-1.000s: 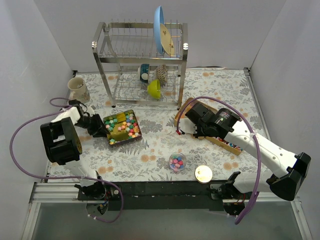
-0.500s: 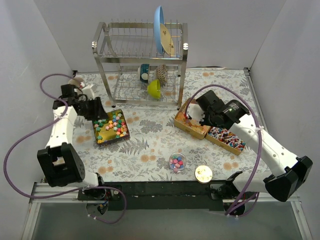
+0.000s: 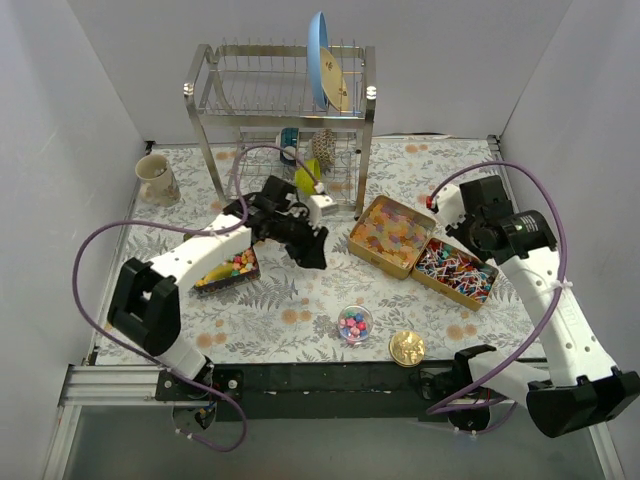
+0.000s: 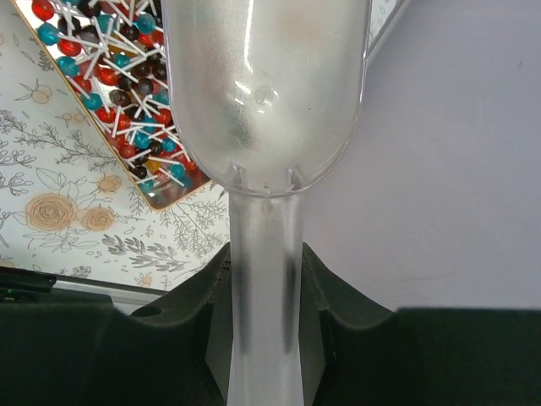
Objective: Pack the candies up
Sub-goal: Move the storage box to the center of the board.
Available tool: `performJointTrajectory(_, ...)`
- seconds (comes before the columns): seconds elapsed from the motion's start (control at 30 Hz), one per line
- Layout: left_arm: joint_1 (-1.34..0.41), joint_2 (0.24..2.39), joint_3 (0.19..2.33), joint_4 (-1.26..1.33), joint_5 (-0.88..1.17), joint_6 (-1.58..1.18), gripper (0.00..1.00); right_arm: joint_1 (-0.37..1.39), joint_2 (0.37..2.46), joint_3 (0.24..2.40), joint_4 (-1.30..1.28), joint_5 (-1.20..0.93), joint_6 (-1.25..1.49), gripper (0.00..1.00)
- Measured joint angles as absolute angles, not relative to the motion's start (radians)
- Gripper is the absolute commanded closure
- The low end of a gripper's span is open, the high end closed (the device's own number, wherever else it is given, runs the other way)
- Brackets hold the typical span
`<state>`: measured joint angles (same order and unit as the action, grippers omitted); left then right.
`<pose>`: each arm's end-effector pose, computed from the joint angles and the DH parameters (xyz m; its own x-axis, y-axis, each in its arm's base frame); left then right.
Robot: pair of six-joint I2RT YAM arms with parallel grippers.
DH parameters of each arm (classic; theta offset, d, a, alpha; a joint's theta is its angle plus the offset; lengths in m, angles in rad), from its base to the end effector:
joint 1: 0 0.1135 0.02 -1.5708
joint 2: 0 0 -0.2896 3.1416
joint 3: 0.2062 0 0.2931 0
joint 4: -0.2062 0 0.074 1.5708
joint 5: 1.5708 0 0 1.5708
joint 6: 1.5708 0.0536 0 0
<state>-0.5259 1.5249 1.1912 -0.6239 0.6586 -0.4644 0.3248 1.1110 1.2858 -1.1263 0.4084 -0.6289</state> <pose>0.2987 -0.2113 0.2703 -0.9466 0.1399 -0.2904 0.3105 0.6373 -0.7053 0.2296 0.0548 0.3817 -0.5803 -0.7651 -0.2792 -0.5141 0.6100 -0.6030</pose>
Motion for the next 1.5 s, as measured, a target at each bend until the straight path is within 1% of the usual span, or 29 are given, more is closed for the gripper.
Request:
performJointTrajectory(0.17,-0.699,1.691,1.308,-0.609,0.66,-0.303,0.56,0.25,1.027,1.204,-1.129,0.401,-0.599,0.99)
performJointTrajectory(0.3,-0.766,1.785,1.397,-0.598,0.644,-0.186,0.55,0.207,0.983,1.131,-1.133,0.387,-0.582,0.99)
performJointTrajectory(0.53,-0.809,1.972,1.591,-0.554,0.608,-0.079,0.55,0.17,0.938,1.046,-1.135,0.369,-0.574,0.99)
performJointTrajectory(0.77,-0.831,2.124,1.69,-0.545,0.583,-0.031,0.55,0.142,0.926,1.029,-1.132,0.359,-0.574,0.99)
performJointTrajectory(0.83,-0.835,2.155,1.701,-0.543,0.575,-0.015,0.56,0.128,0.927,1.023,-1.124,0.353,-0.577,0.99)
performJointTrajectory(0.93,-0.835,2.184,1.717,-0.543,0.564,-0.006,0.59,0.107,0.941,1.018,-1.122,0.34,-0.584,0.99)
performJointTrajectory(1.0,-0.836,2.185,1.718,-0.542,0.561,-0.004,0.64,0.094,0.953,1.018,-1.115,0.333,-0.594,0.99)
performJointTrajectory(1.03,-0.836,2.184,1.717,-0.542,0.56,-0.008,0.67,0.089,0.959,1.018,-1.111,0.331,-0.6,0.99)
performJointTrajectory(1.07,-0.835,2.183,1.713,-0.537,0.559,-0.014,0.72,0.083,0.965,1.018,-1.106,0.329,-0.606,0.99)
performJointTrajectory(1.13,-0.838,2.172,1.69,-0.518,0.559,-0.025,0.76,0.073,0.976,1.018,-1.095,0.323,-0.615,0.99)
performJointTrajectory(1.17,-0.84,2.164,1.676,-0.515,0.558,-0.035,0.8,0.068,0.984,1.019,-1.092,0.319,-0.62,0.99)
performJointTrajectory(1.33,-0.875,2.112,1.592,-0.499,0.563,-0.111,0.84,0.055,1.031,1.037,-1.082,0.304,-0.651,0.99)
performJointTrajectory(1.5,-0.915,2.032,1.462,-0.467,0.532,-0.239,0.87,0.045,1.044,1.064,-1.062,0.294,-0.682,0.99)
